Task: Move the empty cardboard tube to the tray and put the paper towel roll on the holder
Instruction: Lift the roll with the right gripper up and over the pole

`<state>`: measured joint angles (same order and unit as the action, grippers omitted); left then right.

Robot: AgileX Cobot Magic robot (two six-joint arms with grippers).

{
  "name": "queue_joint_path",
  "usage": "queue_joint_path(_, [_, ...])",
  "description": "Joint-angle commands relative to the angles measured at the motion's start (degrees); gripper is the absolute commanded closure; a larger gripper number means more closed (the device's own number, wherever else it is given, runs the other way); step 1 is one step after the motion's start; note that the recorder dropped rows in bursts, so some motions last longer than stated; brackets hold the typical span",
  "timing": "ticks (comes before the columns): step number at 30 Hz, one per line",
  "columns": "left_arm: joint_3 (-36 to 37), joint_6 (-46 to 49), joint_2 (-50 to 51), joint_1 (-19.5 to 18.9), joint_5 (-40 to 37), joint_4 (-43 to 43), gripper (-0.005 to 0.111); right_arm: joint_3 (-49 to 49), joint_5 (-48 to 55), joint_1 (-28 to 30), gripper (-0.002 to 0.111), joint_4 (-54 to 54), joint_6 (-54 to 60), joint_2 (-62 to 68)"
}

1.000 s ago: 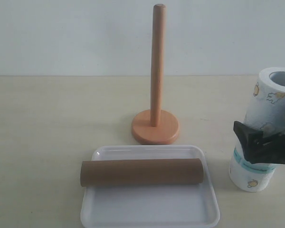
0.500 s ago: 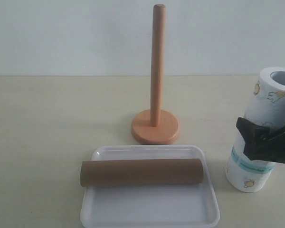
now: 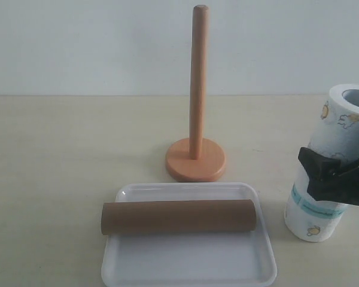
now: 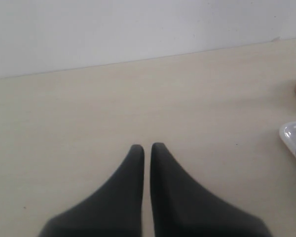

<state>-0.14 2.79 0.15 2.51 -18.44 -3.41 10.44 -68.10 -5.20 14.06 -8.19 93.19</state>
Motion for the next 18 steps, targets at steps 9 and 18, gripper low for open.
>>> queue_joint_path(9, [0.14,-0.16,-0.15,-0.17,0.24,0.65,0.103,2.39,-1.87,-0.02,0.109,3.1,-0.44,-8.05])
queue_joint_path(18, [0.14,-0.16,-0.15,-0.17,0.24,0.65,0.103,20.57,35.01,-0.02,0.109,15.01,-12.37,-23.62])
